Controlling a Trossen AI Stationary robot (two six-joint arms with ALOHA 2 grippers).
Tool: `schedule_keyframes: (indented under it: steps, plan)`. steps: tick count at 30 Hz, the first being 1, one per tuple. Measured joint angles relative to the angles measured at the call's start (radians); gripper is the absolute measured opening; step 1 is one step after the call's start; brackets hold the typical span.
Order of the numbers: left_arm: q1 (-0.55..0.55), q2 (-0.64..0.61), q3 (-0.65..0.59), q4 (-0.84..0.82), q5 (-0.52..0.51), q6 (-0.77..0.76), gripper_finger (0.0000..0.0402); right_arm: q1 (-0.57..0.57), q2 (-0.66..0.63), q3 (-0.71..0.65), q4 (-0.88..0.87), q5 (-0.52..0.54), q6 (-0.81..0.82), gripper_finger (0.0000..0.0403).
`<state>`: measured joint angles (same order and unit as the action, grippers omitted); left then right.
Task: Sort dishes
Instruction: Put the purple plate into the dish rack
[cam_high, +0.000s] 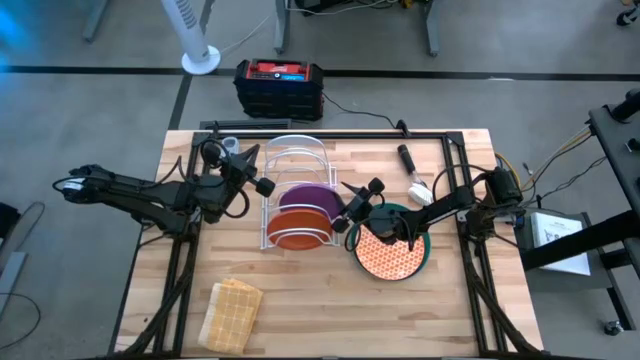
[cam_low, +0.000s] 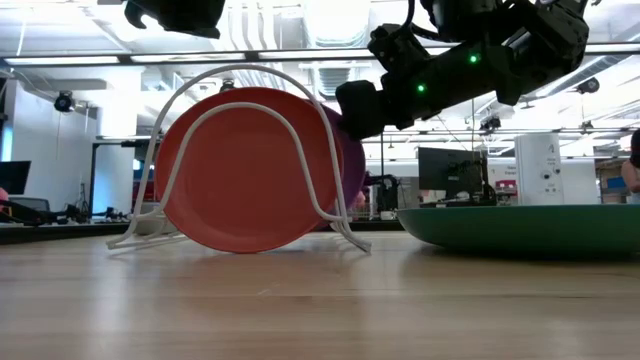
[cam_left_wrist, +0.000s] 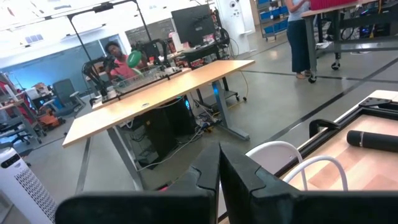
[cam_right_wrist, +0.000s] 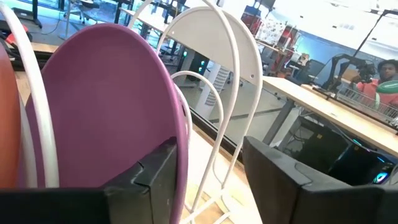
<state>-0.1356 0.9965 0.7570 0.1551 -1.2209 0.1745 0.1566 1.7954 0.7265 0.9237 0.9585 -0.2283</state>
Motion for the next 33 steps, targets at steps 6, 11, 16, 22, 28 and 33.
schedule_keyframes:
  steps: [6,11,16,22,28,33]
  plan:
    - [0.000,0.000,0.000,0.000,0.000,0.000,0.0000,0.000,0.000,0.000,0.000,0.000,0.001,0.0194]
    - [0.000,0.000,0.000,0.000,0.000,0.000,0.0000,0.000,0.000,0.011,0.000,0.000,0.002,0.0214]
    - [0.000,0.000,0.000,-0.001,0.000,0.000,0.0000,0.000,0.000,0.016,-0.001,0.000,0.001,0.0235]
    - [0.000,0.000,0.000,-0.006,0.000,0.000,0.0000,0.000,0.000,0.016,-0.001,0.001,0.002,0.0253]
    - [0.000,0.000,0.000,-0.006,0.000,0.000,0.0000,0.000,0.000,0.016,-0.001,0.001,0.010,0.0261]
    - [0.000,0.000,0.000,-0.006,0.000,0.000,0.0000,0.000,0.000,0.016,-0.001,0.001,0.011,0.0260]
